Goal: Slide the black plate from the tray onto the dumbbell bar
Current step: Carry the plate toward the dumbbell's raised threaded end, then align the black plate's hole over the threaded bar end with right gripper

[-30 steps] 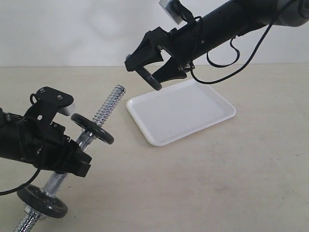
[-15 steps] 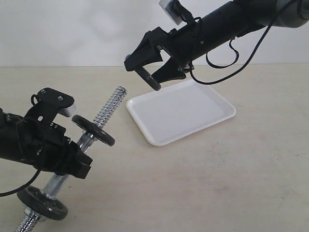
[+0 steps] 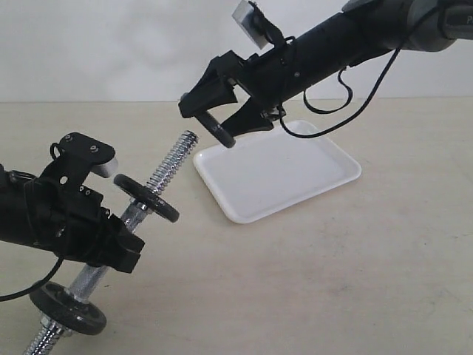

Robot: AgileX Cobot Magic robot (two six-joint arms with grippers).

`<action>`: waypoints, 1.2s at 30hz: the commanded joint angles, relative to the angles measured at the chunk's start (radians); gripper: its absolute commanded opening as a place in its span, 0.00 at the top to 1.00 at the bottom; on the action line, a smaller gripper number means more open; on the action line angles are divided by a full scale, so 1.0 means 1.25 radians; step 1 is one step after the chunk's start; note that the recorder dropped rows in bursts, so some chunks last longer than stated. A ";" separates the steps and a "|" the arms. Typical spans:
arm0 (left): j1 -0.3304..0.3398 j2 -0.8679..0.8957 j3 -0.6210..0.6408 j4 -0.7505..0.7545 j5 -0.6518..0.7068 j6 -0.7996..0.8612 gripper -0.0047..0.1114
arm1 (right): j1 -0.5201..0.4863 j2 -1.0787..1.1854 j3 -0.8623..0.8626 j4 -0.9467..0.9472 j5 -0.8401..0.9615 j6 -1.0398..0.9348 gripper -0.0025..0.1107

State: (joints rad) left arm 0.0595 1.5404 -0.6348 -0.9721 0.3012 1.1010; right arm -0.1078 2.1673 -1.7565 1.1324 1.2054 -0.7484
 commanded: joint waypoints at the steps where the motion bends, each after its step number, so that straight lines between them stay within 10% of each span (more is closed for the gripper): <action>1: -0.002 -0.039 -0.024 -0.051 -0.031 0.012 0.93 | 0.007 -0.005 -0.012 0.054 0.013 -0.009 0.98; 36: -0.002 -0.039 -0.024 -0.054 -0.022 0.014 0.93 | 0.038 0.017 -0.012 0.075 0.013 -0.010 0.98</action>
State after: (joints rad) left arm 0.0595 1.5404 -0.6330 -0.9783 0.3034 1.1108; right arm -0.0698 2.2066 -1.7581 1.1560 1.1969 -0.7504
